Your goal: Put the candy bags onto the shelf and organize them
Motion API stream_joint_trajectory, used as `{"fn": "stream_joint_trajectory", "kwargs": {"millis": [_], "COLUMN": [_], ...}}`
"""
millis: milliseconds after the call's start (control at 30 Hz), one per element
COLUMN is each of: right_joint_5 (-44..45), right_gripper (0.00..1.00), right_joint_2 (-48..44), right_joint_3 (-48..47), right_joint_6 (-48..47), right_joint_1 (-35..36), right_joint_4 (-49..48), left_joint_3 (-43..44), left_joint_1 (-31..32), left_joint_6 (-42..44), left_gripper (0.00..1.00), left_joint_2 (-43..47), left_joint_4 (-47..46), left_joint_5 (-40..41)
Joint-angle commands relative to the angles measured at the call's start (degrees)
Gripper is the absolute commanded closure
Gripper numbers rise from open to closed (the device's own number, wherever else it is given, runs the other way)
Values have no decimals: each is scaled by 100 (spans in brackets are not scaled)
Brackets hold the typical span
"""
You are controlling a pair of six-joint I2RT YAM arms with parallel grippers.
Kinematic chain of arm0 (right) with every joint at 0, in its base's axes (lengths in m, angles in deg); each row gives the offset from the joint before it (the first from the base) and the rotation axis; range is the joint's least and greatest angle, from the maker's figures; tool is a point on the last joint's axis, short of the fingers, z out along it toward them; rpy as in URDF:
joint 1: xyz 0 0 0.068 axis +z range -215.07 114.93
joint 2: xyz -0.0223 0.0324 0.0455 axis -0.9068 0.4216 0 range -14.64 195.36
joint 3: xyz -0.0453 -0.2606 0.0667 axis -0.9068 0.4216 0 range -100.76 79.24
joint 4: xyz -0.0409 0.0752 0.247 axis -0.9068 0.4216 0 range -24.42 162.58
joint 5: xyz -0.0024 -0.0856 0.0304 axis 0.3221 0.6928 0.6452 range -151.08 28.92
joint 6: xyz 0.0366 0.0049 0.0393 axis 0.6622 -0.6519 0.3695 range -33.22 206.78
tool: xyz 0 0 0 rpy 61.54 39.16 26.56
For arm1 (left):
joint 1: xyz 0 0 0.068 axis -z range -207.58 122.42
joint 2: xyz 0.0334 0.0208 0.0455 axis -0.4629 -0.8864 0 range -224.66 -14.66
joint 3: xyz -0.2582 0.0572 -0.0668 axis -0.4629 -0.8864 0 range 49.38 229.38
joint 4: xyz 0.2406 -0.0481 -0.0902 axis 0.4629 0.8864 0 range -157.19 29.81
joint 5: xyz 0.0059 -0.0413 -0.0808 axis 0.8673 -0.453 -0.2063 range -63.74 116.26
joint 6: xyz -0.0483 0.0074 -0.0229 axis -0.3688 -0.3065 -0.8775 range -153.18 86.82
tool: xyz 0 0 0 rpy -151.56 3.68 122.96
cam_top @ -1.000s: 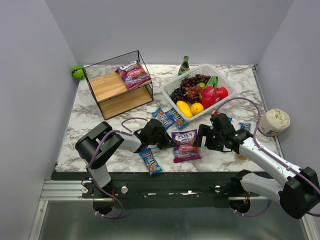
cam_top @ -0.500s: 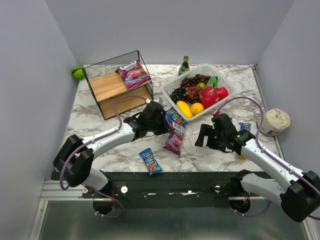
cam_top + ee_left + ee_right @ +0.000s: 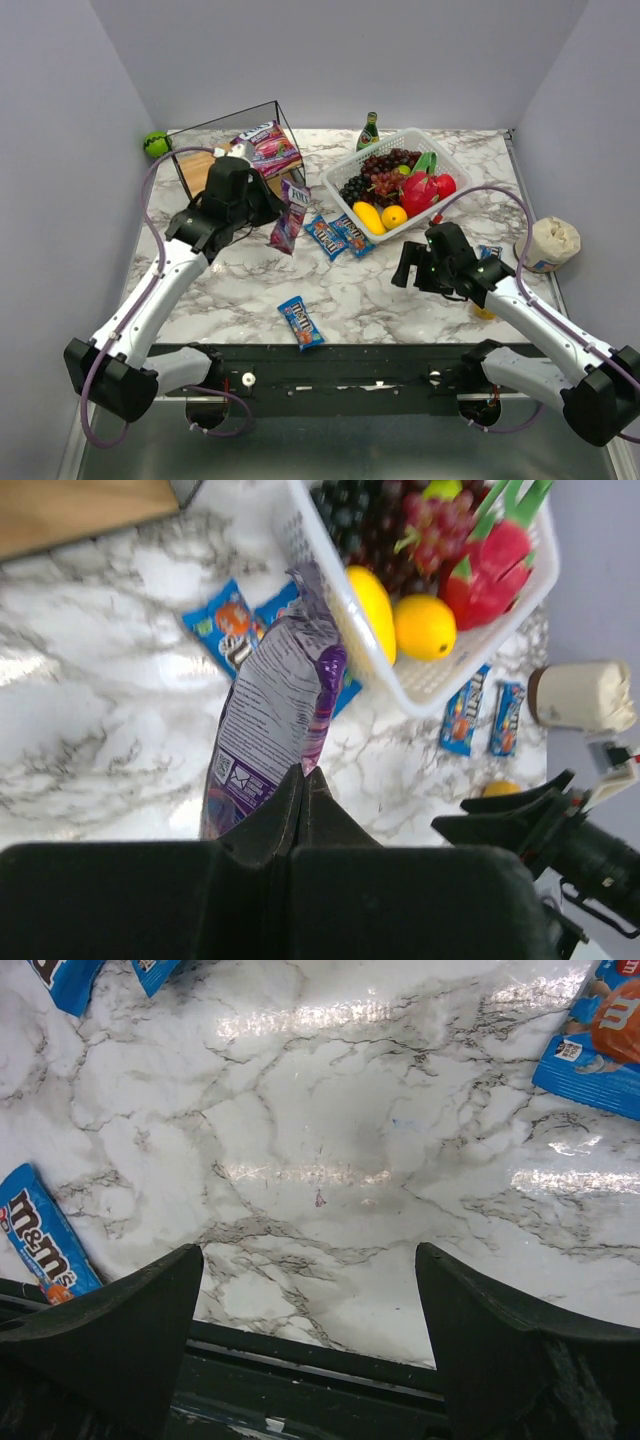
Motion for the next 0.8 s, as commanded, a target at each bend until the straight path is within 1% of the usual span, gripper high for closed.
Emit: {"fn": "stream_joint_trajectory", "kwargs": {"millis": [0,133,167,400,533,767], "right_joint_5": [200,261,270,358,419,525], "right_gripper": [5,5,4,4,3,2], "right_joint_2": [51,148,157,209,209,280], "right_joint_3": [-204,-319,-371,-503,-504,-539], "right_joint_6": [-129,-217,-244,-367,-384,-428], "right_joint_1": [26,35,43,26,8,-97], "right_joint_4": [82,73,65,82,82,82], "left_joint_3": [849,1307,1412,2203,2502,2977], "left_joint_1": [-587,-1220,-1474,-2257,-2600,-2909], "left_joint_6": [605,694,694,597,615,553], "left_gripper": [100,100,100,100,100,100], "left_joint_2": [209,60,-45,-642,-1055,-1793], "left_joint_4": [527,615,615,466,334,141], "left_joint_5": [-157,-324,-359,-385,-596,-843]}}
